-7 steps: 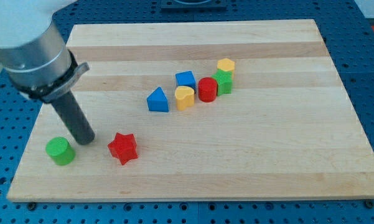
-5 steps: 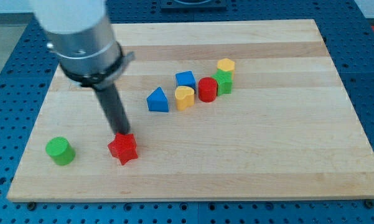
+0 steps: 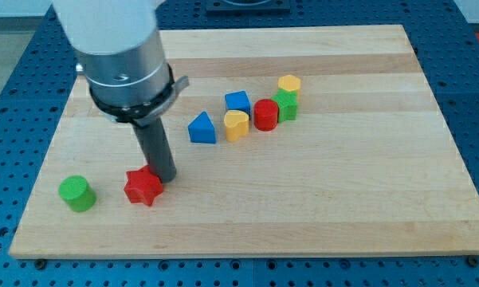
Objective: Slightly move red star along with green circle
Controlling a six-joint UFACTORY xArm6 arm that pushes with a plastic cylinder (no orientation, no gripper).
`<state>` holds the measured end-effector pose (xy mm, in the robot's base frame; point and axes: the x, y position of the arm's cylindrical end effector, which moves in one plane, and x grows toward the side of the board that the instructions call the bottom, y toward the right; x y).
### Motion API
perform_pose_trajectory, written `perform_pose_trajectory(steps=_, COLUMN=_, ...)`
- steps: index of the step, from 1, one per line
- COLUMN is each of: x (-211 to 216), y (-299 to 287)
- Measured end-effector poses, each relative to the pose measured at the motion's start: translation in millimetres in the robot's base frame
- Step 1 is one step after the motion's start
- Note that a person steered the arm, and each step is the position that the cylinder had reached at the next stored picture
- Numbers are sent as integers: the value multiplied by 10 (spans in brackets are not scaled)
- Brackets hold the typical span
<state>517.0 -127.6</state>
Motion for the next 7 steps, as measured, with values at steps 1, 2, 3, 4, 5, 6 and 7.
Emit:
perform_pose_trajectory(steps=1, x=37, y=-177)
perform_pose_trajectory(steps=2, x=148, y=-178)
perform_pose_trajectory(steps=3, x=150, y=-178)
perform_pose_trajectory(steps=4, x=-193, y=-191)
perform_pose_trajectory(steps=5, x=-409, y=-439)
perform_pose_trajectory(steps=6, x=-286, y=-929)
perform_pose_trajectory(steps=7, x=-38, y=-994)
